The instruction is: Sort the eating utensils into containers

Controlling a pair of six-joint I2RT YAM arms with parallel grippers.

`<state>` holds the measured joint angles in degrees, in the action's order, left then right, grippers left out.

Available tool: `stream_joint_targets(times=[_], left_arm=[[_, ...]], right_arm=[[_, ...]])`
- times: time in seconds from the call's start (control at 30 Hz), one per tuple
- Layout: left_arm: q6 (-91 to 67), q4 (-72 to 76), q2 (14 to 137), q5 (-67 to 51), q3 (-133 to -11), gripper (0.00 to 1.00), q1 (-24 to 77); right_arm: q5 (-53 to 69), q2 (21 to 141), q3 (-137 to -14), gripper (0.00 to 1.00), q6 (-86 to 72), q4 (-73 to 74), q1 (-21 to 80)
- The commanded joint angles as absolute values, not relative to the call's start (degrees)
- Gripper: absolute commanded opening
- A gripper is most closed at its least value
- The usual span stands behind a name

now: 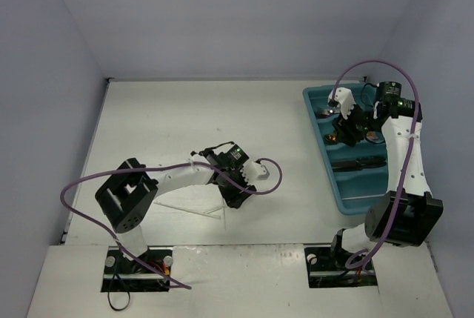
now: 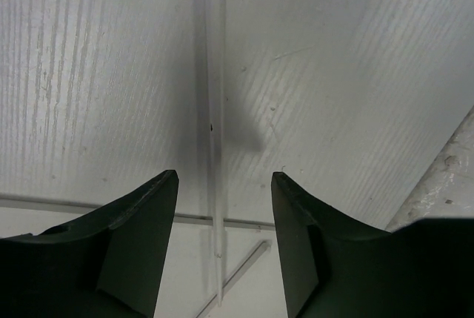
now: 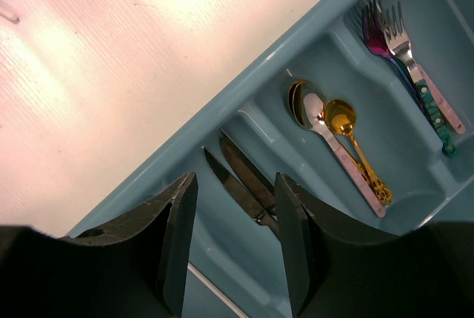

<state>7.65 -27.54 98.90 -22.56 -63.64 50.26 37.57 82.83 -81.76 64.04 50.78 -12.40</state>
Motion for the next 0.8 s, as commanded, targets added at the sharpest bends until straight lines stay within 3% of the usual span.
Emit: stream_joint_targets(times=[0.0, 0.3, 0.5, 0.77], left_arm=[[9.1, -29.0, 99.5, -19.9, -65.9, 0.46, 50.4], [8.9, -31.4, 102.1, -17.1, -67.9, 0.29, 50.8], [8.4, -32.3, 101.8, -15.9, -67.5, 0.04, 52.6], [6.6, -34.9, 98.7, -19.7, -71.2, 0.00, 52.4]], right_arm=[[39.8, 81.9, -82.4, 0.43, 63.3, 51.4, -12.7], [39.9, 80.5, -82.5, 0.43, 64.1, 51.4, -12.6], [41.0, 78.8, -82.8, 0.43, 65.5, 51.4, -12.5], [45.1, 73.9, -83.5, 0.41, 69.8, 51.2, -11.9]])
